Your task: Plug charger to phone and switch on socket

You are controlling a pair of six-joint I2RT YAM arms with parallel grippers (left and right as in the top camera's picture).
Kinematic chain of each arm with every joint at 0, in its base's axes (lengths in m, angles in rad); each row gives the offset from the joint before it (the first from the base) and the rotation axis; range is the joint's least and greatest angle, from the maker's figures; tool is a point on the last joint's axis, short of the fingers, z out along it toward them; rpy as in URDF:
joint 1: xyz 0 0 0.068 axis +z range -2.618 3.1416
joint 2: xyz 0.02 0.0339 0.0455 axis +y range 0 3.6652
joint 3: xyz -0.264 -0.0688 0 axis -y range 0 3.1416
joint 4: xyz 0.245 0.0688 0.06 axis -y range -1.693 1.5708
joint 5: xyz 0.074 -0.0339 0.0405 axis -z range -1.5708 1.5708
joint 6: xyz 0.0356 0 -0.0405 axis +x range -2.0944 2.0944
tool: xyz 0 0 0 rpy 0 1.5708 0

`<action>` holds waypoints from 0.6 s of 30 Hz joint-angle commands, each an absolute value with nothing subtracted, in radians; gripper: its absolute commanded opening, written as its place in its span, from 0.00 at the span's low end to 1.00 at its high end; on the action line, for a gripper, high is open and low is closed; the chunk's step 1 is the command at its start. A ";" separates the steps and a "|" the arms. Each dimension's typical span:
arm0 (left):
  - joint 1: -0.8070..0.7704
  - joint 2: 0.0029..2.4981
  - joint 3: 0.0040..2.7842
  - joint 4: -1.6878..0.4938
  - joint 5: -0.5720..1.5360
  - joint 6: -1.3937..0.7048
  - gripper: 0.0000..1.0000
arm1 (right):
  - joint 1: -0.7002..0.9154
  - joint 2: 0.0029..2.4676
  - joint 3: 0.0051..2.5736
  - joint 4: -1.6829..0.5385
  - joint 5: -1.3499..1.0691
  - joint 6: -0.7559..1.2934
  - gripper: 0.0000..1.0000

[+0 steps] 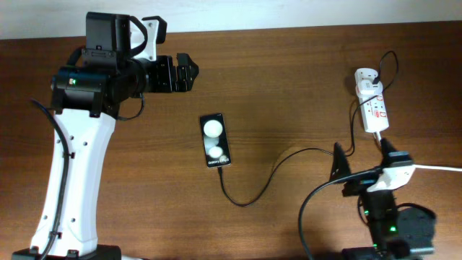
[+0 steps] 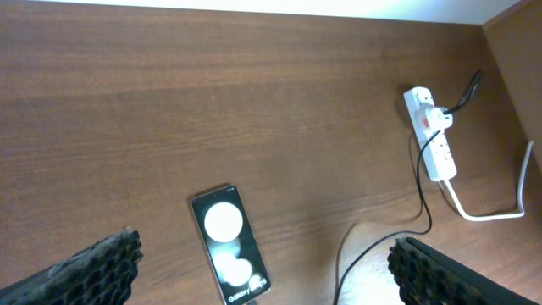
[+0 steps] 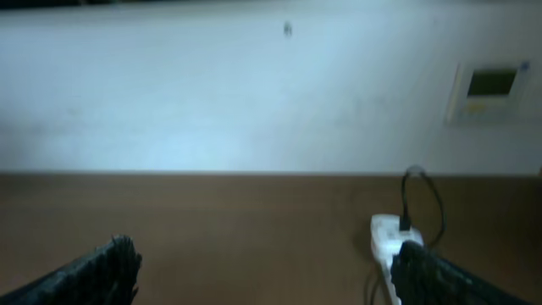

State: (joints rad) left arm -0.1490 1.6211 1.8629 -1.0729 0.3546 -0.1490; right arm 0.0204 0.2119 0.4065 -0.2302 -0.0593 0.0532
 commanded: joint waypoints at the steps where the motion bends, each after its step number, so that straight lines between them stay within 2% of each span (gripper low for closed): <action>1: -0.147 1.606 1.872 -1.072 0.351 -0.140 0.99 | 0.026 0.112 0.202 -0.076 -0.075 0.060 0.99; 5: -0.147 1.606 1.871 -1.072 0.351 -0.140 0.99 | 0.027 0.002 0.008 0.039 -0.078 0.060 0.99; 8: -0.147 1.606 1.872 -1.072 0.351 -0.140 0.99 | 0.027 0.004 0.006 -0.075 -0.073 0.059 0.99; 18: -0.147 1.606 1.872 -1.072 0.351 -0.140 0.99 | 0.027 0.007 0.006 -0.072 -0.077 0.060 0.99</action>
